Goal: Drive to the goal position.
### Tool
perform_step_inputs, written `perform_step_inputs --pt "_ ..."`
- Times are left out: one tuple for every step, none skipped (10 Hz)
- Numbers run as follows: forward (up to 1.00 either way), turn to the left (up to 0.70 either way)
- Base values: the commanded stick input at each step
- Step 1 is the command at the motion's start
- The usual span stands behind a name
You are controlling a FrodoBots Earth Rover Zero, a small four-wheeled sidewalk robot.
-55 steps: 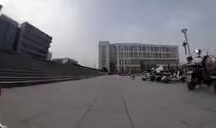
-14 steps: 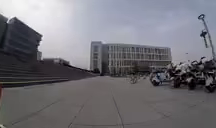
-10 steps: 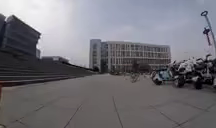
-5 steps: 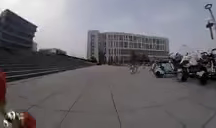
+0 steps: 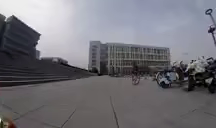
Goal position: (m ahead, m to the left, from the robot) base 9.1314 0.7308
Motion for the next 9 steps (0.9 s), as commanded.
perform_step_inputs --pt "0.85 0.00" --pt "0.85 0.00" --pt "0.85 0.00" --pt "0.85 0.00" --pt "0.85 0.00" --pt "0.85 0.00" --pt "0.85 0.00" --pt "0.85 0.00" --pt "0.85 0.00"
